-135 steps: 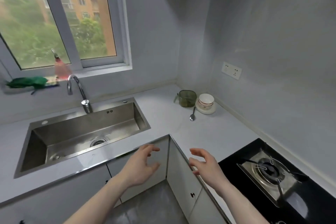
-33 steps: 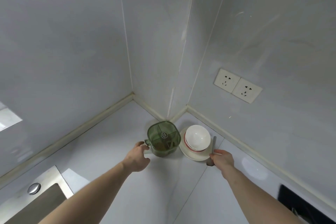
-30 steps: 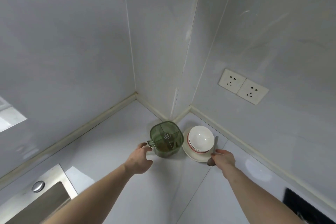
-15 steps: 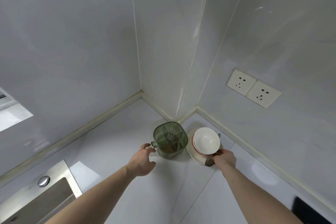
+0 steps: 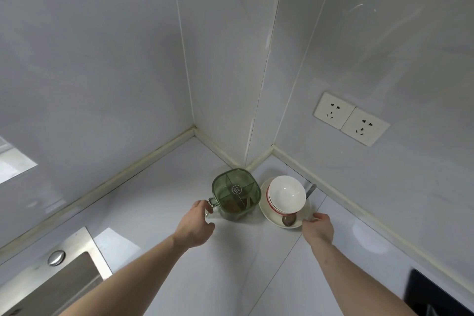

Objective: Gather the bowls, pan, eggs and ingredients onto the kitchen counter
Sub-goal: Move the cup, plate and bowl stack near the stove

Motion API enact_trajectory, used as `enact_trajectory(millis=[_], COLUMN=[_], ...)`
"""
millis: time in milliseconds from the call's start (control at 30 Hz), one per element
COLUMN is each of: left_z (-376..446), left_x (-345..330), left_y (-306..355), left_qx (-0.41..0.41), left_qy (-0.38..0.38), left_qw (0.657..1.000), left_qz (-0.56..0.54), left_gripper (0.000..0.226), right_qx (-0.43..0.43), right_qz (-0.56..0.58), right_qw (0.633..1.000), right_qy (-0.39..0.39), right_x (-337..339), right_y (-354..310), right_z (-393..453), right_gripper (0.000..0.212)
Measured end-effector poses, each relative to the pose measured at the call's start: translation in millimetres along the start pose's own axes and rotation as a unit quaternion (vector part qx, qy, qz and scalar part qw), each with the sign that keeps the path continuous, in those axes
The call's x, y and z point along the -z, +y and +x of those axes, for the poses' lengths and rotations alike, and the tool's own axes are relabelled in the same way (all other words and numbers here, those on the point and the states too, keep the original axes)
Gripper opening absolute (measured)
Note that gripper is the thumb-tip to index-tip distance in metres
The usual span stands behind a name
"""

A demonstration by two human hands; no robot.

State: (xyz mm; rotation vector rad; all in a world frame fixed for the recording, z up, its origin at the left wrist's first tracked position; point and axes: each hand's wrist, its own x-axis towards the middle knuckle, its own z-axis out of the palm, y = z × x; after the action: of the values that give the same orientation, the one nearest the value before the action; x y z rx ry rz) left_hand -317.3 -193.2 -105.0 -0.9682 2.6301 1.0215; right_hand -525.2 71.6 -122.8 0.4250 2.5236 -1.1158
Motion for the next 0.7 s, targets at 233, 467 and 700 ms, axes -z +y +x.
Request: enact_trajectory(millis=[233,467,700], left_z=[10,22,11], left_x=[-6,-10,-14], left_y=[14,12,4], left_qx=[0.074,0.084,0.074], left_qy=[0.041,0.015,0.002], left_qw=[0.989,0.991,0.994], left_qz=[-0.122,-0.099,-0.086], left_gripper=[0.052,0.042,0.032], right_qx=[-0.080,-0.138,-0.139], right_qz=[0.084,0.159,0.168], right_qw=[0.989,0.966,0.960], right_qy=[-0.089,-0.150,-0.174], right_x=[-10,-12,-8], right_y=[1,-2,-3], right_z=[6,12,4], right_gripper=[0.027,0.035,0.046])
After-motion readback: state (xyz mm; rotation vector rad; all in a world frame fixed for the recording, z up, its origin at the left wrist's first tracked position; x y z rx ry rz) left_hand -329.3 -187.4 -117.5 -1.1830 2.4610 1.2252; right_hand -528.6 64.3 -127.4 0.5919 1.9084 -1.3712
